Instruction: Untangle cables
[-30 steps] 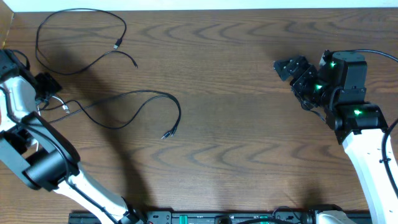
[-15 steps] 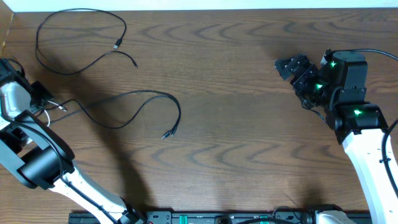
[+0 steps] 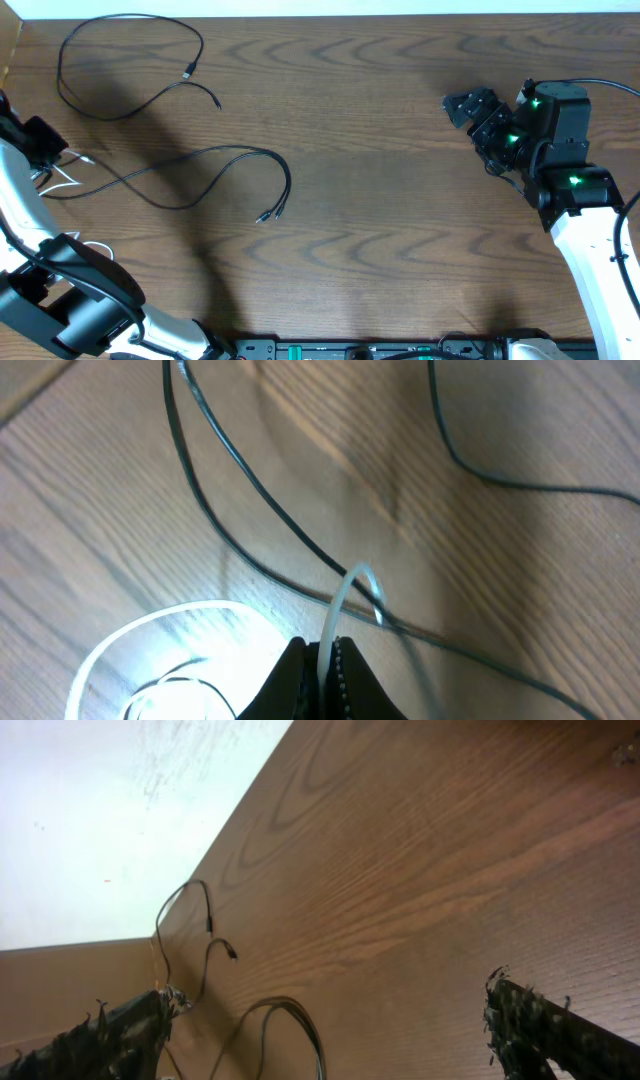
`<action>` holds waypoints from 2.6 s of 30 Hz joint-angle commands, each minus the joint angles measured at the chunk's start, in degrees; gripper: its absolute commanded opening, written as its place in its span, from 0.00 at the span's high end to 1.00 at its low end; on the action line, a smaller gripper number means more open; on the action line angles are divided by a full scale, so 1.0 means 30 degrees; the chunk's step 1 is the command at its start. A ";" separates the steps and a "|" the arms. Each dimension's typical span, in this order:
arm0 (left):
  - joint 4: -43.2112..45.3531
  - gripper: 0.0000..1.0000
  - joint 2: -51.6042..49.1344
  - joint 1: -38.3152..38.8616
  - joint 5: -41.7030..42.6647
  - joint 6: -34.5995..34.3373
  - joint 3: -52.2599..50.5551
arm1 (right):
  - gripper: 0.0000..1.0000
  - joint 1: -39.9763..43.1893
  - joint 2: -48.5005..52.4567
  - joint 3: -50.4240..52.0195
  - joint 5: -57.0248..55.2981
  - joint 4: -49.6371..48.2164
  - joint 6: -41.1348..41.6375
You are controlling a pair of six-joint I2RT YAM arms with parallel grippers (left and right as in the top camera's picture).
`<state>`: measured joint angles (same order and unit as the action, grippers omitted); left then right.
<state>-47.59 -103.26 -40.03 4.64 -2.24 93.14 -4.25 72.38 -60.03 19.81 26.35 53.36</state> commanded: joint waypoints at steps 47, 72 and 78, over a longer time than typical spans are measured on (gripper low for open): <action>-0.2907 0.37 -0.0146 -0.4226 -0.3810 -1.2779 -0.5056 | 0.01 0.0007 -0.0015 -0.0058 0.0226 0.0240 -0.0255; -0.1814 0.02 0.6681 -0.4204 -0.0189 -1.0688 -0.4000 | 0.01 0.0007 -0.0015 -0.0058 0.0240 0.1013 -0.0459; 0.0933 0.02 0.7184 -0.4204 0.3111 -0.8255 -0.4000 | 0.01 0.0007 -0.0015 -0.0058 0.0240 0.1013 -0.0452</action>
<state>-46.02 -83.13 -52.71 8.32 -30.61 80.38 -4.25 72.38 -60.03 20.14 29.32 53.12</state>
